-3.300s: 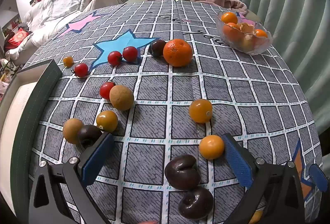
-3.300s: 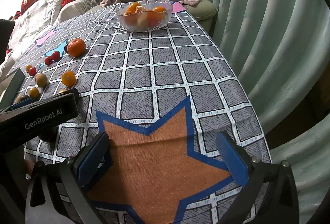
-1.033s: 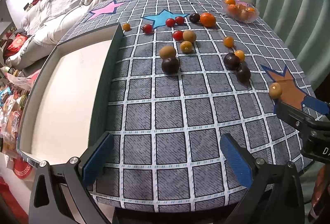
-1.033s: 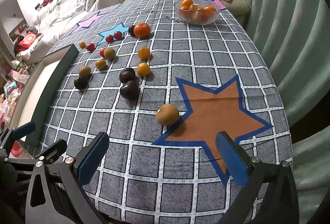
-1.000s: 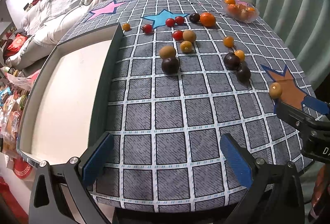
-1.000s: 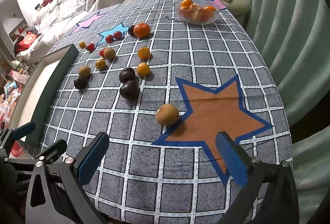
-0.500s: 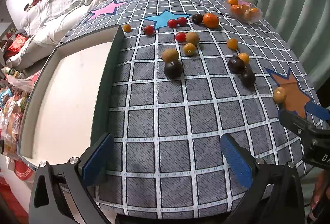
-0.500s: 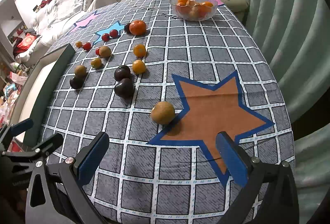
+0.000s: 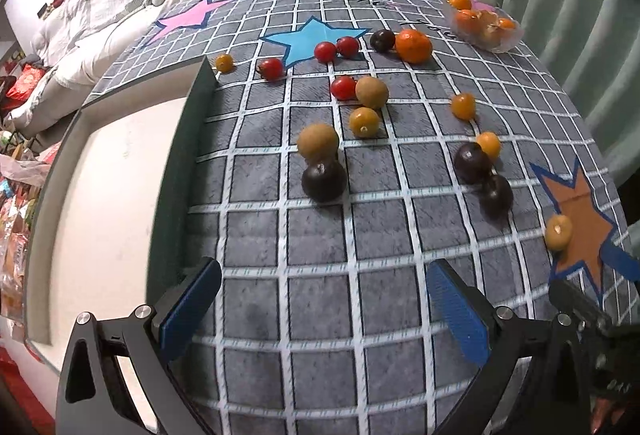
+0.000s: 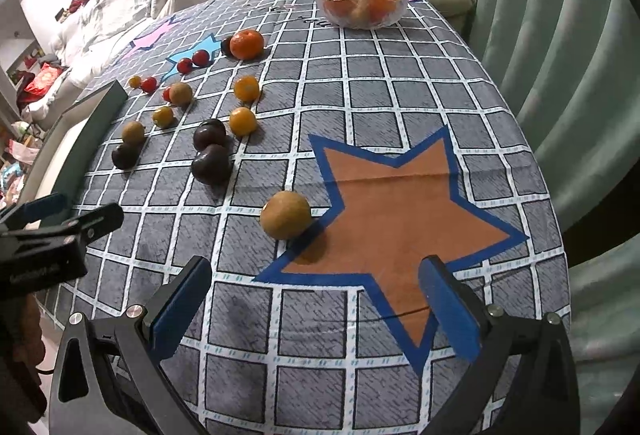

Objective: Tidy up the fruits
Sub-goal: 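Grasp a dark plum with the left tool while the right tool grasps a brownish-yellow fruit, then carry both fruits over the white tray and open both tools to drop them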

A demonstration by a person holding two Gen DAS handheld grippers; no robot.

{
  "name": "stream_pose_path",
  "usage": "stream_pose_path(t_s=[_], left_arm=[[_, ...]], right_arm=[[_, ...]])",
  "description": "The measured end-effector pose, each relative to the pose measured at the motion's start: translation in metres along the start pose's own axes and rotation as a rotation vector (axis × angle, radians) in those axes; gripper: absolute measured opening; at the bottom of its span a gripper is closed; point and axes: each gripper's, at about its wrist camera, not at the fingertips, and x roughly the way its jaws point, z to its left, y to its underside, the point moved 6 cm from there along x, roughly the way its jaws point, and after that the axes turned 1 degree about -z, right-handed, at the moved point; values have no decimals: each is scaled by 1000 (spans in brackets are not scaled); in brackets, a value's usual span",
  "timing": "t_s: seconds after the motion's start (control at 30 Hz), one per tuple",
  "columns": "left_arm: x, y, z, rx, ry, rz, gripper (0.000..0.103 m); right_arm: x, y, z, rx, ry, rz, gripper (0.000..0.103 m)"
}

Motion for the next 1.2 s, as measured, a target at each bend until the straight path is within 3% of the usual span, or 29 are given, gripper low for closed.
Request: stream_pose_path(t_s=[0.3,0.6,0.7,0.77,0.83,0.87,0.9,0.93,1.2], left_arm=[[34,-22,2,-60,7,35,103],[41,-31,3,-67,8,7,103],[41,-32,4,-67,9,26,102],[38,-33,2,-64,14,8,90],[31,-34,1,-56,19,-16,60],[30,-34,0,-52,25,-17,54],[28,-34,0,-51,31,-23,36],[26,-33,1,-54,29,-27,28],[-1,-20,13,-89,125,-65,28]], right_arm=[[17,-10,6,-47,31,-4,103],[25,-17,18,-105,45,-35,102],[20,-16,23,-120,40,-53,89],[15,-16,25,-128,33,-67,62],[13,-16,26,-129,16,-68,44],[13,-16,27,-125,3,-67,34],[11,-15,27,-111,-25,-62,30],[11,-15,27,-98,-43,-58,30],[-7,-8,27,-50,-147,-64,30]])
